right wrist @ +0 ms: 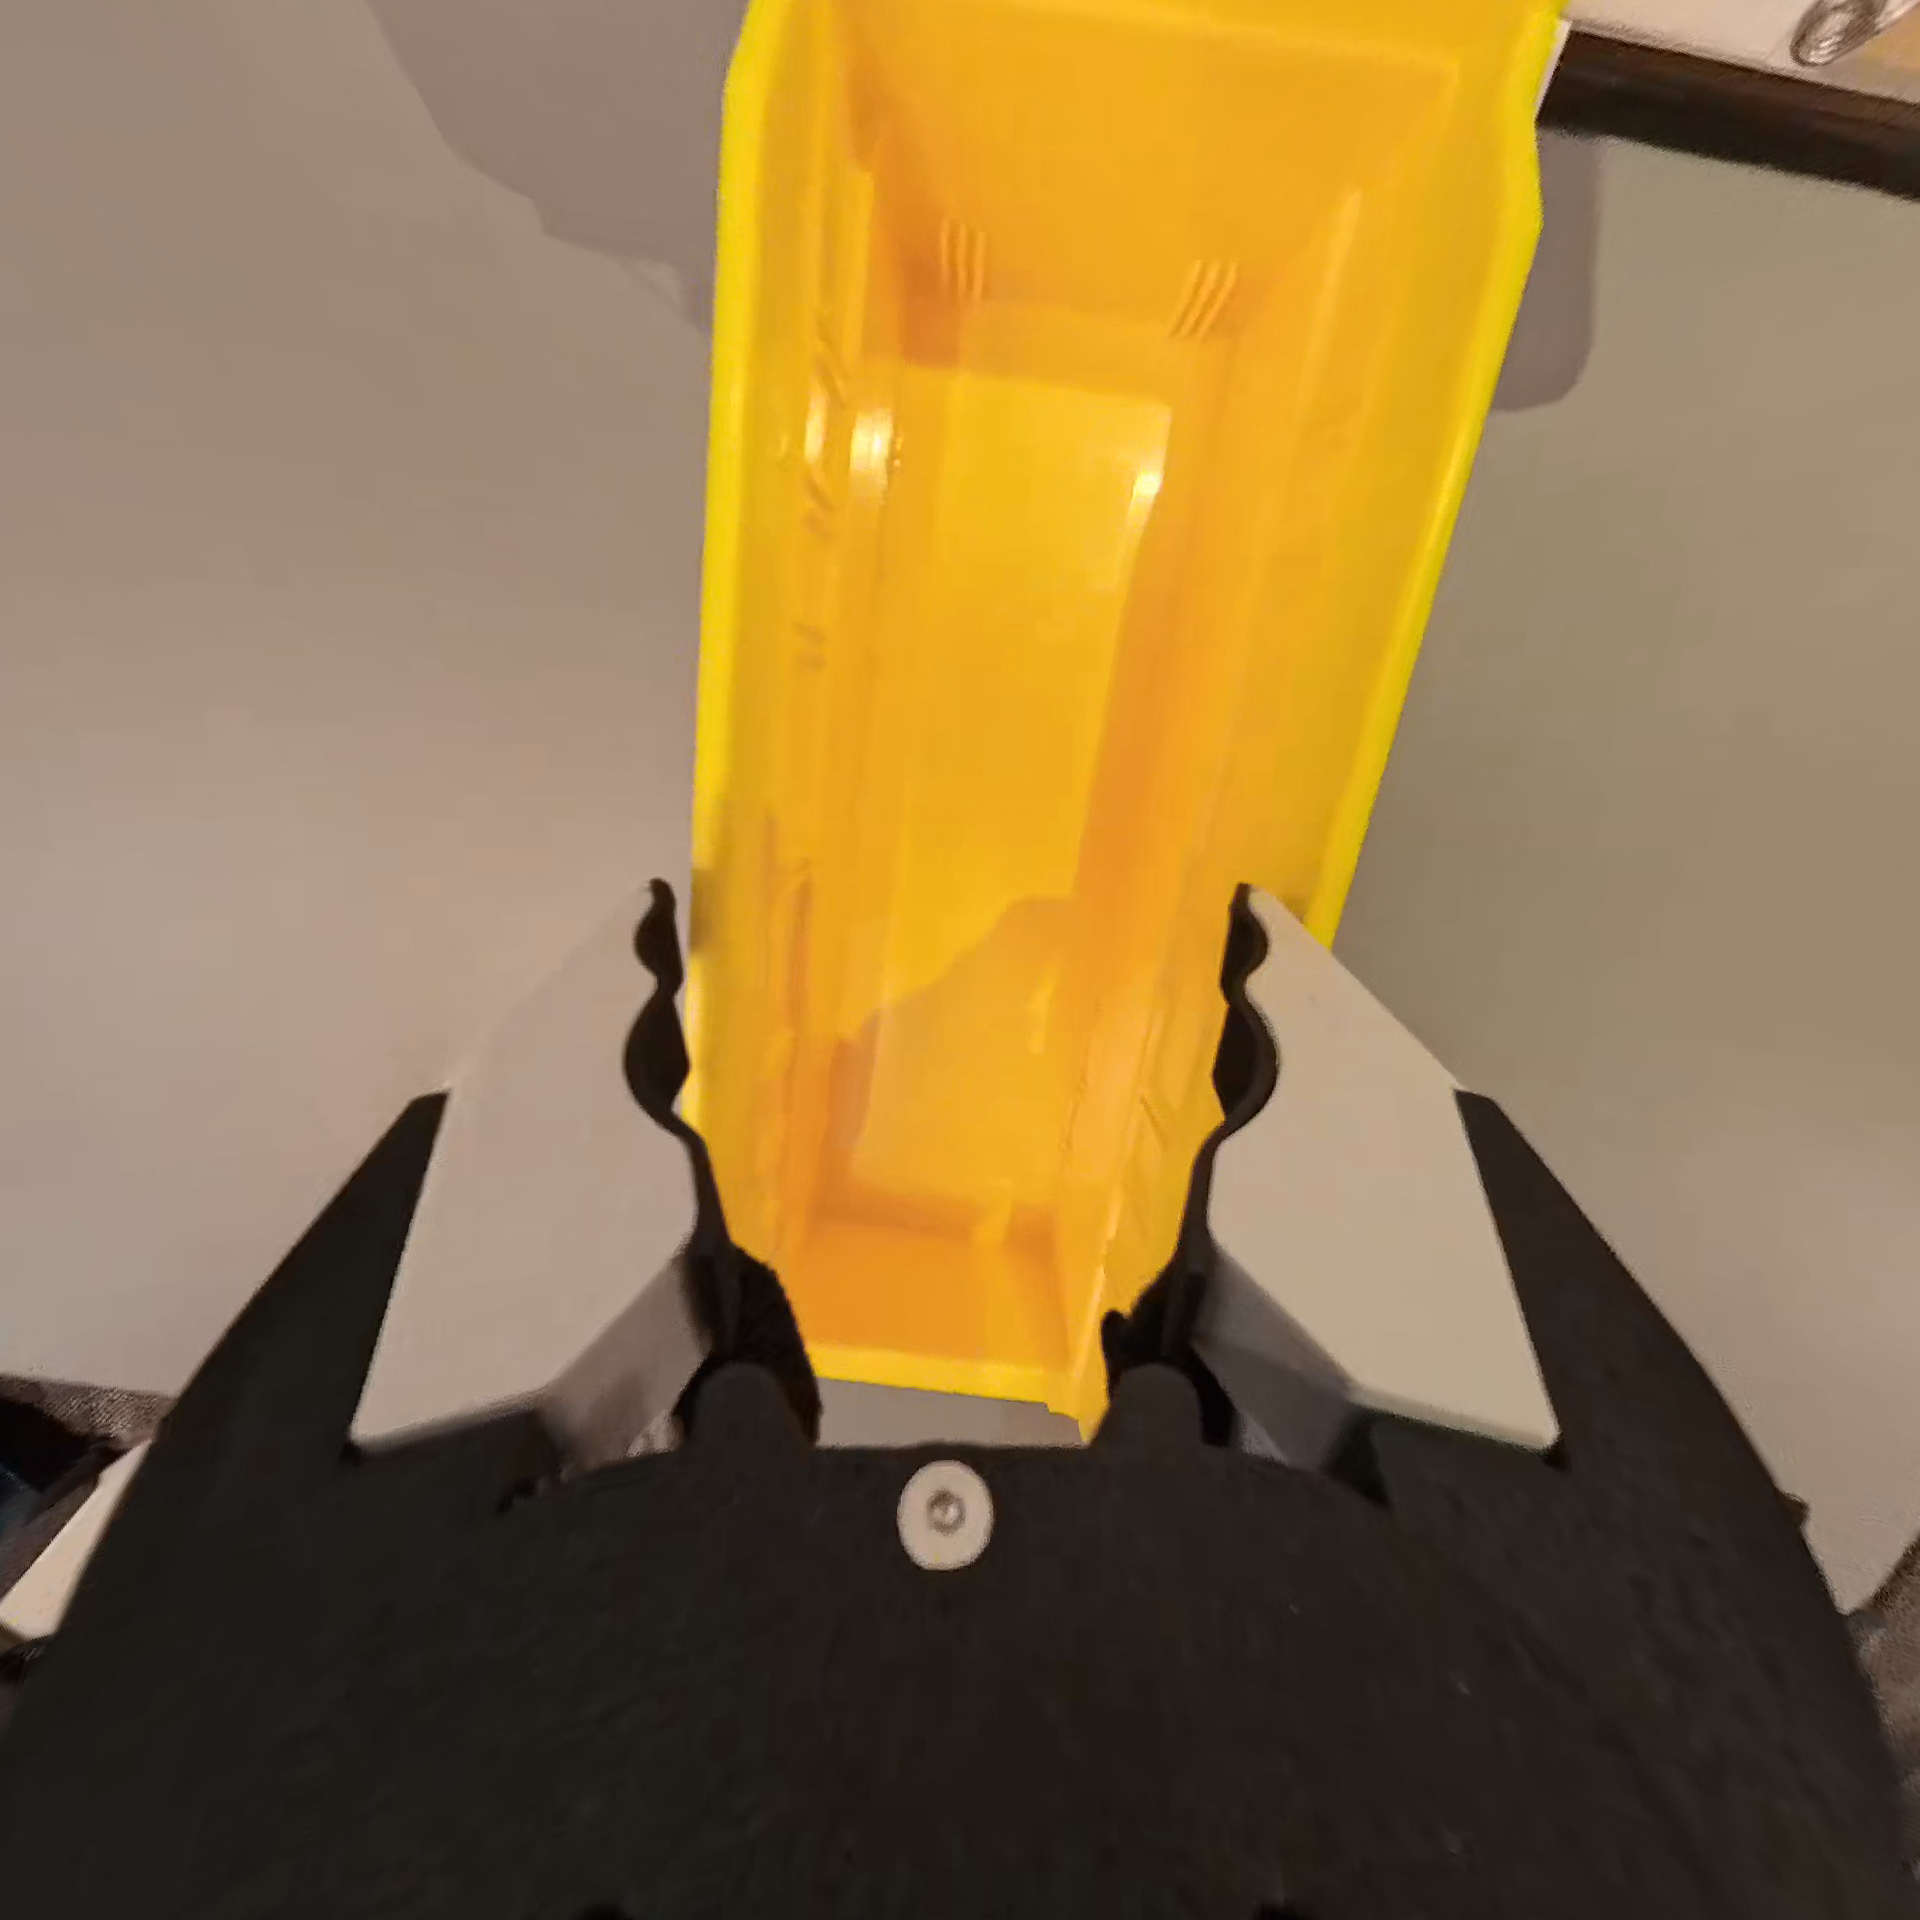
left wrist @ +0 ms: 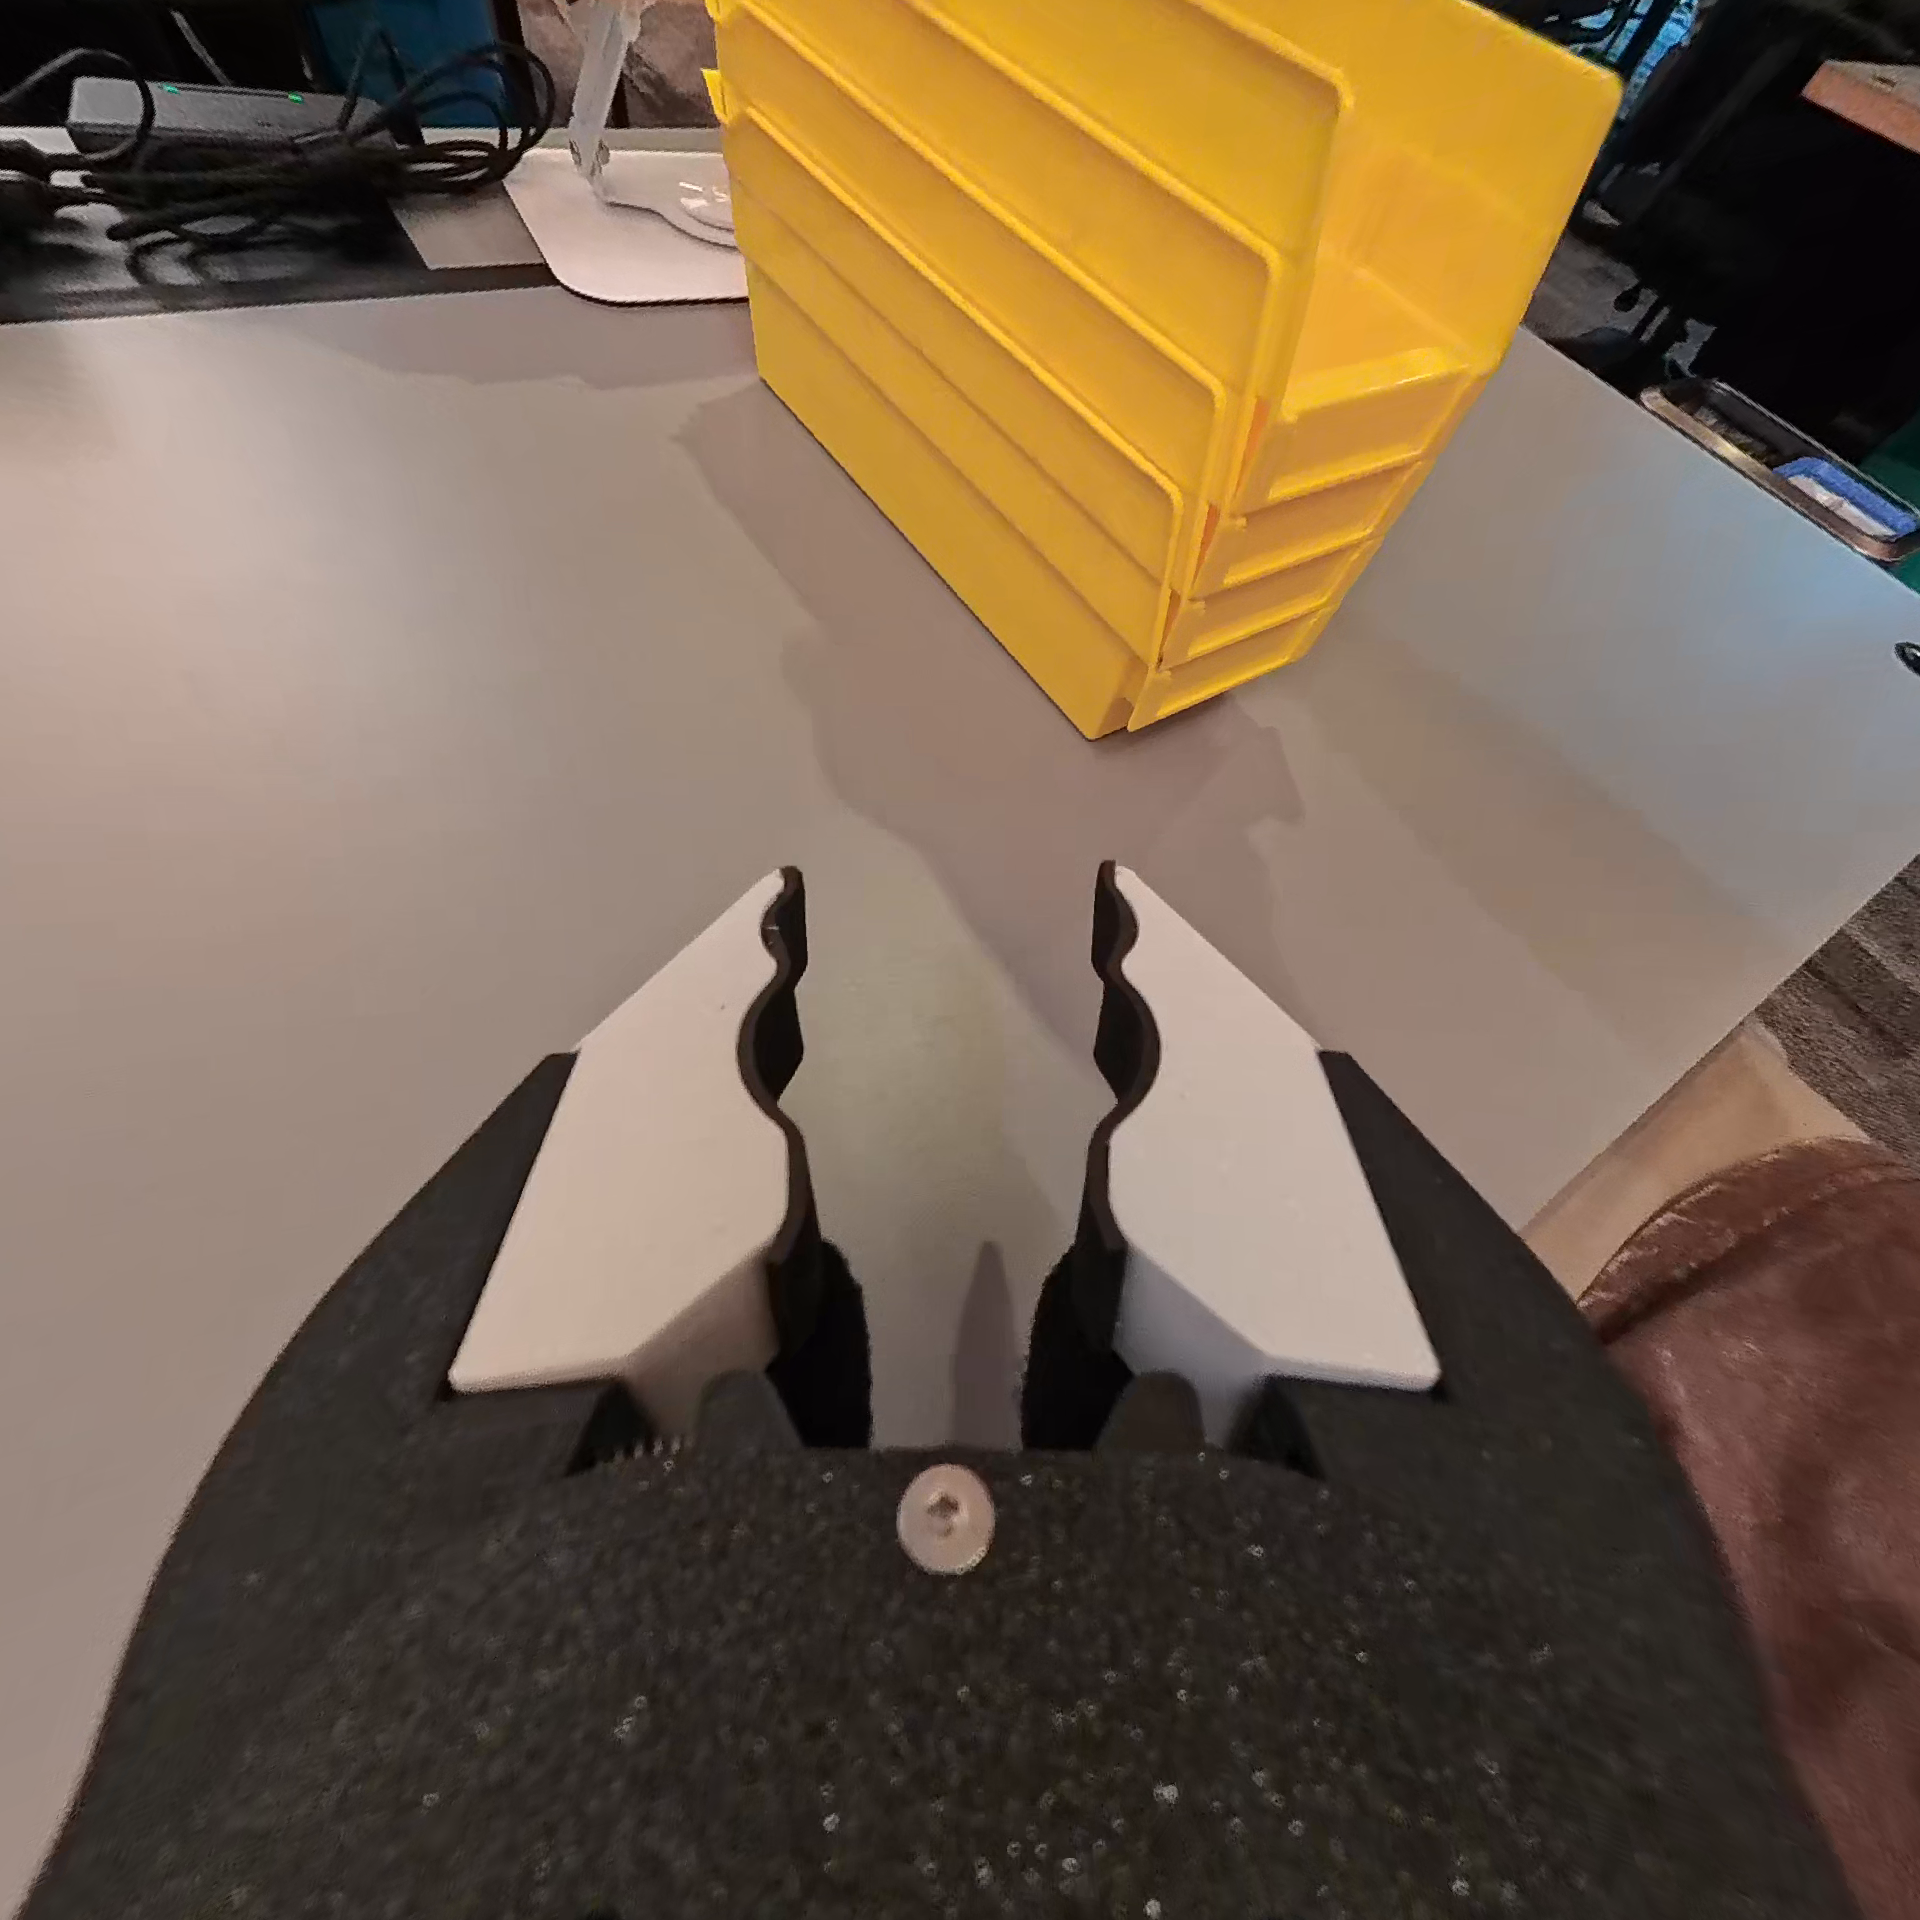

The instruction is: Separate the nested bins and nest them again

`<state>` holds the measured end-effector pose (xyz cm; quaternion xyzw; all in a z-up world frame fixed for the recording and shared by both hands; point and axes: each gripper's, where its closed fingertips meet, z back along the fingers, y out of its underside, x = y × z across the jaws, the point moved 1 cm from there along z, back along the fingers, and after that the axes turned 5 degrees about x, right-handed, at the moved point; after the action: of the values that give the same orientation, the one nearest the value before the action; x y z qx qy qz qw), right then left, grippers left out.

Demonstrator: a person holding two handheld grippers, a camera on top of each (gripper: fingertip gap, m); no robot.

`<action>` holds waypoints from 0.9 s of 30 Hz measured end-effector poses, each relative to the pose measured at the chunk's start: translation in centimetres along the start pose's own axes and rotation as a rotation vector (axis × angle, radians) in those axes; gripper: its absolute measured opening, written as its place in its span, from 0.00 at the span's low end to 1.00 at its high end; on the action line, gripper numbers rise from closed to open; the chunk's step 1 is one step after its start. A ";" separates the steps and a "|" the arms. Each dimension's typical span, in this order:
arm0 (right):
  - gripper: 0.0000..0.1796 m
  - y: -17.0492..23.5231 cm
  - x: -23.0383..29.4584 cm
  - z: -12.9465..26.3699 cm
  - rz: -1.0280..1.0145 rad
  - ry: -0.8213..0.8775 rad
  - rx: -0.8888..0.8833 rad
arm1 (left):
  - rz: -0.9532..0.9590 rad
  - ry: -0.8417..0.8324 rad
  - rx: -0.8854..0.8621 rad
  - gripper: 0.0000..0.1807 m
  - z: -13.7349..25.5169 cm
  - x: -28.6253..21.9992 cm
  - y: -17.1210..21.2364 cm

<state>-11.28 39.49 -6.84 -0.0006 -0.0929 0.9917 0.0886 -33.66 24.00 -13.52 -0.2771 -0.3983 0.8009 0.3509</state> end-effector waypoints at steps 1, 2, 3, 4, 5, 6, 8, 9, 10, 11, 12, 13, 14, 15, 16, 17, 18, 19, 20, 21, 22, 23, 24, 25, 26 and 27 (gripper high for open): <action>0.57 -0.2 0.0 -0.2 -0.001 0.001 -0.001 | 0.004 0.004 0.003 0.30 -0.1 0.0 0.0; 0.57 -0.5 -0.1 -0.1 -0.002 0.008 -0.012 | 0.006 0.007 0.004 0.30 -0.2 -0.1 0.0; 0.57 -1.2 0.0 0.5 0.009 0.021 -0.052 | 0.007 0.011 0.005 0.30 -0.2 -0.1 0.0; 0.57 -1.8 0.2 1.2 0.029 0.026 -0.098 | 0.006 0.014 0.006 0.30 -0.2 -0.2 0.0; 0.57 -2.2 0.5 1.8 0.044 0.024 -0.126 | 0.005 0.017 0.009 0.30 -0.3 -0.3 0.1; 0.58 -2.4 0.6 2.3 0.054 0.030 -0.136 | 0.006 0.022 0.014 0.30 -0.4 -0.4 0.2; 0.61 -2.5 -0.3 2.6 0.070 0.100 -0.133 | 0.006 0.036 0.025 0.30 -0.6 -0.8 0.3; 0.62 -2.2 -0.9 2.3 0.078 0.130 -0.112 | 0.002 0.040 0.031 0.30 -0.7 -0.9 0.4; 0.66 -1.7 -1.3 1.7 0.078 0.142 -0.077 | -0.007 0.041 0.038 0.30 -0.8 -1.1 0.5; 0.69 -1.2 -1.3 1.0 0.071 0.125 -0.039 | -0.018 0.039 0.043 0.30 -0.9 -1.2 0.6; 0.72 -0.8 -1.1 0.3 0.061 0.092 -0.010 | -0.026 0.035 0.047 0.30 -0.9 -1.2 0.6; 0.74 -0.5 -0.9 -0.2 0.046 0.064 0.010 | -0.033 0.032 0.050 0.30 -0.9 -1.2 0.7; 0.76 -0.3 -0.9 -0.7 0.033 0.056 0.024 | -0.036 0.031 0.053 0.30 -0.9 -1.2 0.7; 0.75 -0.2 -0.9 -1.0 0.034 0.060 0.031 | -0.036 0.031 0.056 0.30 -1.0 -1.2 0.8; 0.74 -0.1 -1.0 -1.4 0.038 0.073 0.042 | -0.035 0.033 0.058 0.30 -1.0 -1.2 0.8; 0.74 0.0 -1.2 -1.6 0.040 0.089 0.046 | -0.033 0.035 0.060 0.30 -1.0 -1.2 0.9; 0.73 -0.1 -1.2 -1.6 0.032 0.089 0.041 | -0.030 0.035 0.061 0.30 -0.9 -1.2 0.9; 0.71 -0.2 -1.2 -1.6 0.030 0.089 0.044 | -0.027 0.035 0.059 0.30 -0.9 -1.1 0.9; 0.70 -0.1 -1.2 -1.5 0.032 0.089 0.049 | -0.024 0.035 0.058 0.30 -0.9 -1.0 0.9; 0.68 -0.1 -1.2 -1.4 0.035 0.088 0.046 | -0.019 0.037 0.059 0.30 -0.9 -1.0 0.9; 0.66 -0.1 -1.3 -1.3 0.035 0.086 0.047 | -0.015 0.041 0.061 0.30 -0.9 -1.0 0.9; 0.64 -0.1 -1.3 -1.3 0.033 0.082 0.048 | -0.011 0.046 0.063 0.30 -1.0 -1.1 0.9; 0.63 -0.1 -1.3 -1.2 0.031 0.081 0.047 | -0.009 0.050 0.066 0.30 -1.0 -1.2 1.0; 0.62 0.0 -1.3 -1.2 0.030 0.080 0.050 | -0.009 0.053 0.069 0.30 -1.1 -1.2 1.0; 0.61 0.0 -1.3 -1.1 0.028 0.080 0.055 | -0.012 0.054 0.071 0.30 -1.1 -1.3 1.1; 0.60 0.1 -1.3 -1.1 0.028 0.081 0.059 | -0.017 0.053 0.073 0.30 -1.1 -1.4 1.1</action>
<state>-9.98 39.37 -7.93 -0.0395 -0.0602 0.9943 0.0785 -32.42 22.93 -14.79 -0.2818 -0.3618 0.8042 0.3782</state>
